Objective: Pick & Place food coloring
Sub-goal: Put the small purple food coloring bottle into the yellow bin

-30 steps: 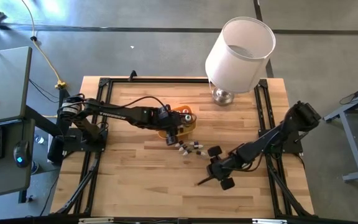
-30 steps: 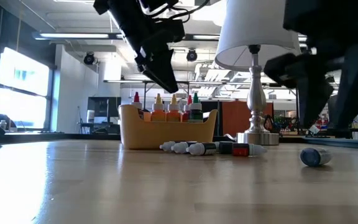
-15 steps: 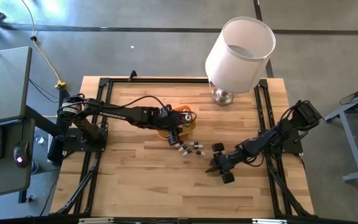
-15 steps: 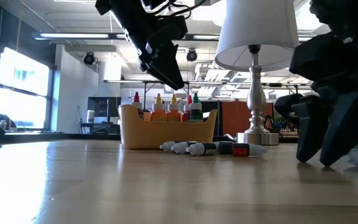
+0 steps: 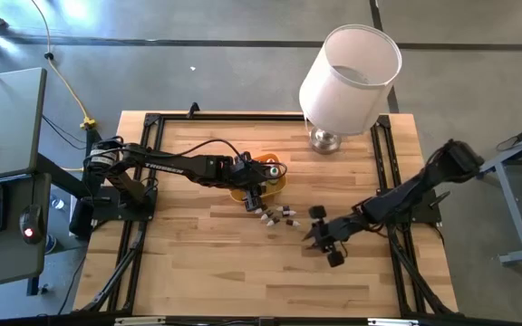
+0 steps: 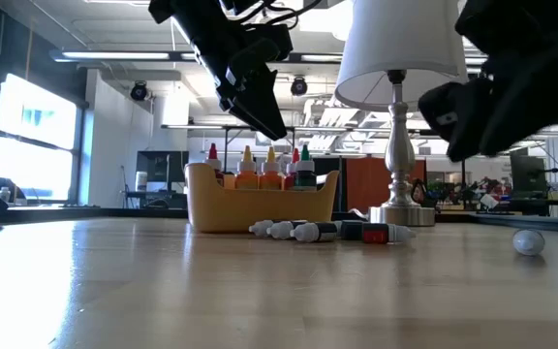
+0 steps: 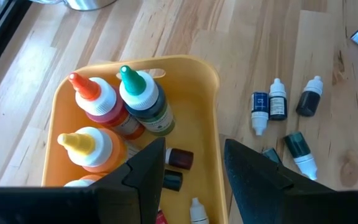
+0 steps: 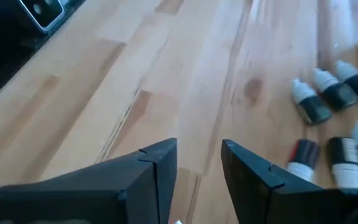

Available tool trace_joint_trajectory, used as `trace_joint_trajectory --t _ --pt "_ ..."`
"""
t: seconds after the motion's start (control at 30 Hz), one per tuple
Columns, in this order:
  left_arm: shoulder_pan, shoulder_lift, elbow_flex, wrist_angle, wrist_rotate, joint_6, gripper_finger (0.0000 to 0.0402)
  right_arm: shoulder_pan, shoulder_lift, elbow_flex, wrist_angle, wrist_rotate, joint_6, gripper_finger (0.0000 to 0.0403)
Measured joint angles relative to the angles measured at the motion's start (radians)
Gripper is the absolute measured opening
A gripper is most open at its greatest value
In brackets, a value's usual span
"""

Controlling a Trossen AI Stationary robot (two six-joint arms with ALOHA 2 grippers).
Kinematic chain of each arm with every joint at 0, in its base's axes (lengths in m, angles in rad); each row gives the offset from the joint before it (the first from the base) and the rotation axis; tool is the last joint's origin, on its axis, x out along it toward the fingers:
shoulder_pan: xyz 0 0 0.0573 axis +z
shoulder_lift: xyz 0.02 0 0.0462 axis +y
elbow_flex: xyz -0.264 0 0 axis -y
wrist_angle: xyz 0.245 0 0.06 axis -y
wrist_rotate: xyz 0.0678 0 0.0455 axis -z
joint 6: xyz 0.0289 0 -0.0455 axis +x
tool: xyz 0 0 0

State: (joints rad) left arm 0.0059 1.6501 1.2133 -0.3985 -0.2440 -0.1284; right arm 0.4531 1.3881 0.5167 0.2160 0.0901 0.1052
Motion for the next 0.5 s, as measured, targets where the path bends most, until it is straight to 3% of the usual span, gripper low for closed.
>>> trace_joint_trajectory --t 0.2,0.33,0.5 --pt "0.000 0.000 0.000 0.005 0.000 0.000 0.0161 0.020 -0.083 -0.021 -0.201 -0.028 -0.096 0.0119" --pt "0.000 0.000 0.000 0.007 0.000 -0.007 0.0161 -0.006 -0.073 -0.070 -0.183 -0.015 -0.134 0.0119" --pt "0.000 0.000 0.000 0.007 0.002 -0.018 0.0161 -0.034 -0.032 -0.116 -0.139 -0.114 -0.110 0.0119"
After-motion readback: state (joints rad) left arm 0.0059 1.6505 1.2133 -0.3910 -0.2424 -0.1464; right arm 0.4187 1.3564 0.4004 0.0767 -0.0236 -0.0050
